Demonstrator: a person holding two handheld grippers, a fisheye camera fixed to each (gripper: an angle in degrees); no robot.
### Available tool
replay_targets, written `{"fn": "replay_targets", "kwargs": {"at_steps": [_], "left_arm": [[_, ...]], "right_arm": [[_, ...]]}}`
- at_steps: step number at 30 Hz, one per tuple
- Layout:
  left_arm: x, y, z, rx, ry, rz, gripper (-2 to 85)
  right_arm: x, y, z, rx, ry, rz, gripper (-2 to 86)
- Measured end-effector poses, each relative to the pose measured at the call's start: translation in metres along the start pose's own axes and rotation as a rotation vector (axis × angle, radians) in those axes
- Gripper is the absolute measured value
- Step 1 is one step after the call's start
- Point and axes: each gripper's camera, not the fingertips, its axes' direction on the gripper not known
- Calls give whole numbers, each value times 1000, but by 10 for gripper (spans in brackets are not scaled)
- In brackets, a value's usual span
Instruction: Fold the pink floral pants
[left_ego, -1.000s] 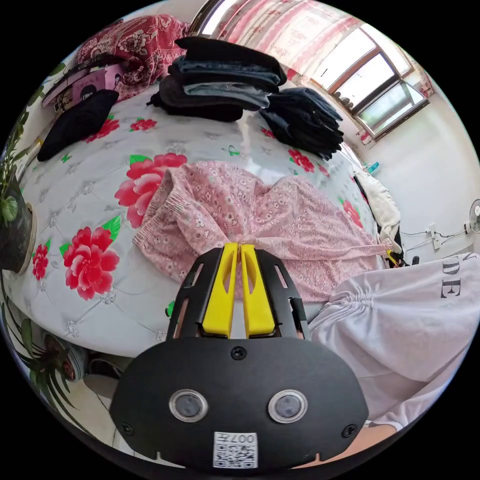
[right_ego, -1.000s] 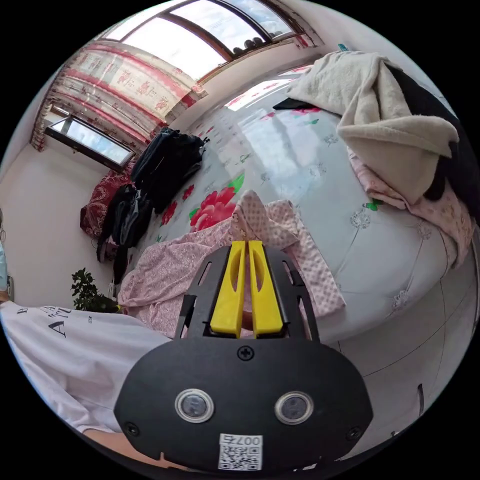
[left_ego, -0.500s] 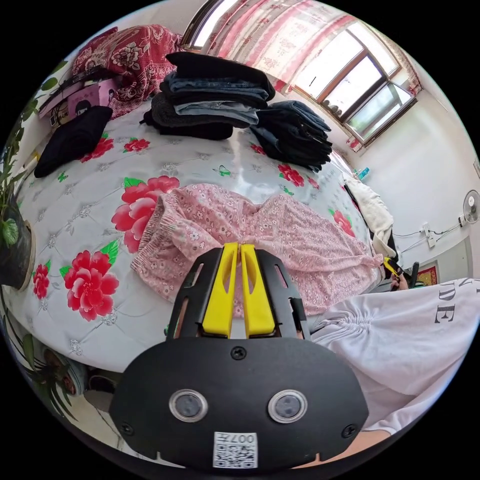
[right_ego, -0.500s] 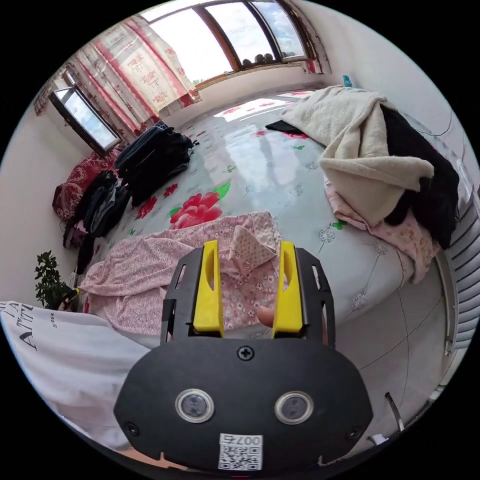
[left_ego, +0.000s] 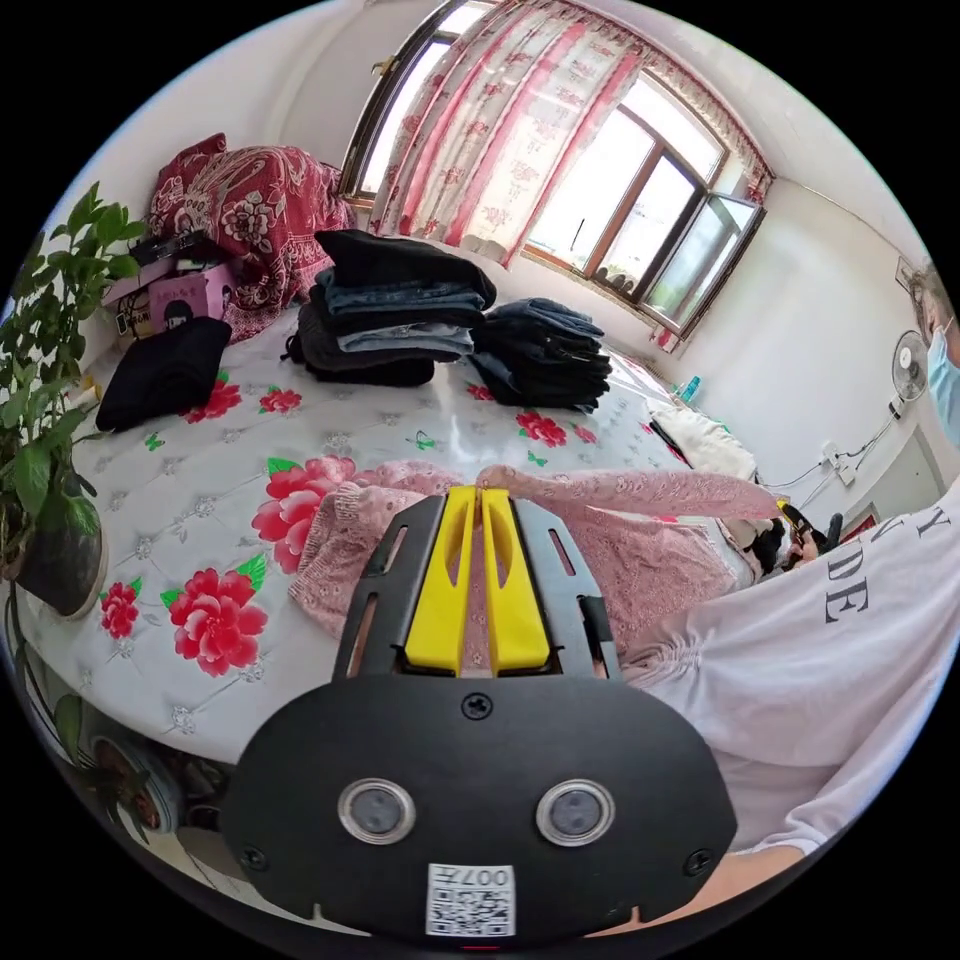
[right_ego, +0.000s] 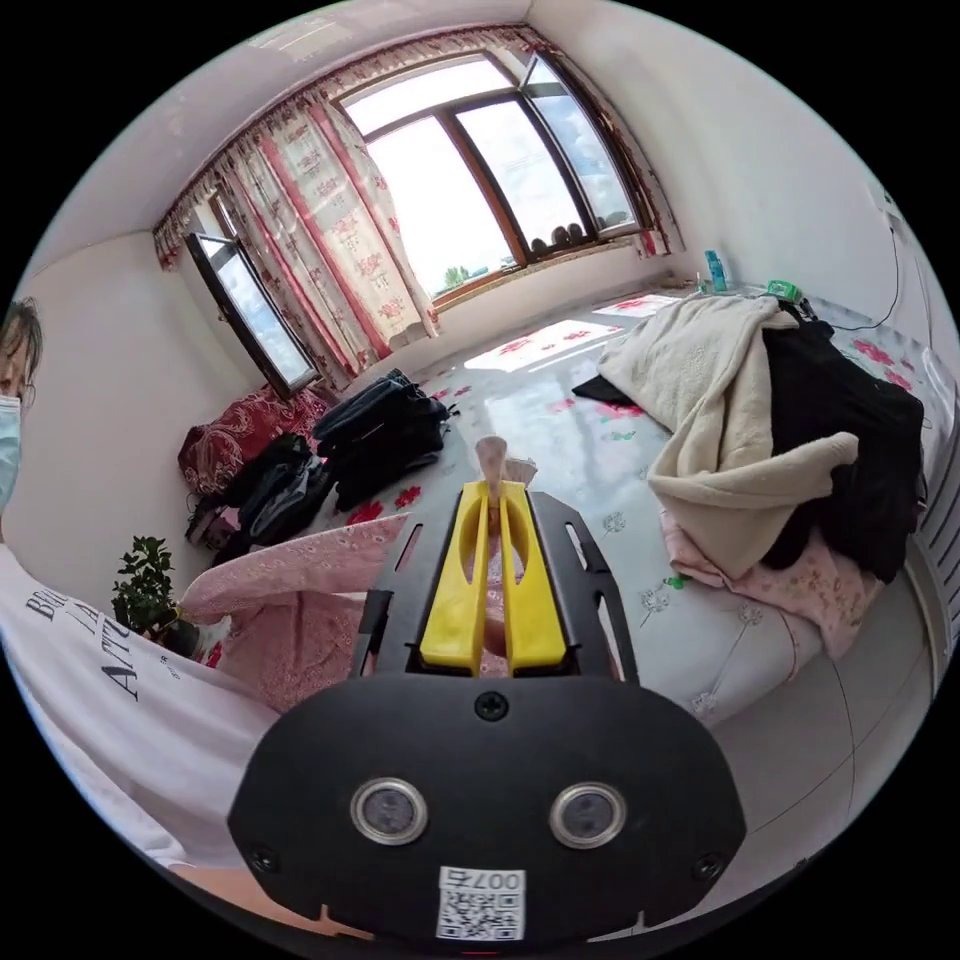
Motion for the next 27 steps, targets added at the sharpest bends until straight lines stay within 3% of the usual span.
{"fn": "replay_targets", "kwargs": {"at_steps": [2, 7, 10, 15, 17, 20, 24, 27], "left_arm": [[2, 26, 38, -173, -36, -38, -9], [4, 65, 112, -415, -104, -102, -5], [4, 65, 102, -380, -93, -131, 12], [-18, 61, 52, -228, -96, -254, 66], [-34, 61, 21, -81, -94, -342, 73], [-52, 56, 8, 6, -98, -424, 82], [-58, 31, 39, -49, -110, -398, 96], [-50, 7, 85, -188, -212, -328, 89]], "right_arm": [[32, 43, 19, -117, 55, 117, 1], [89, 131, 79, -424, 219, 376, 15], [91, 139, 67, -381, 275, 414, 27], [50, 113, 49, -255, 398, 267, 41], [13, 99, 71, -244, 307, 147, 45], [-52, 96, 131, -332, 95, -45, 48], [-158, 130, 222, -554, -157, -340, 47], [-242, 185, 276, -720, -351, -560, 45]]}}
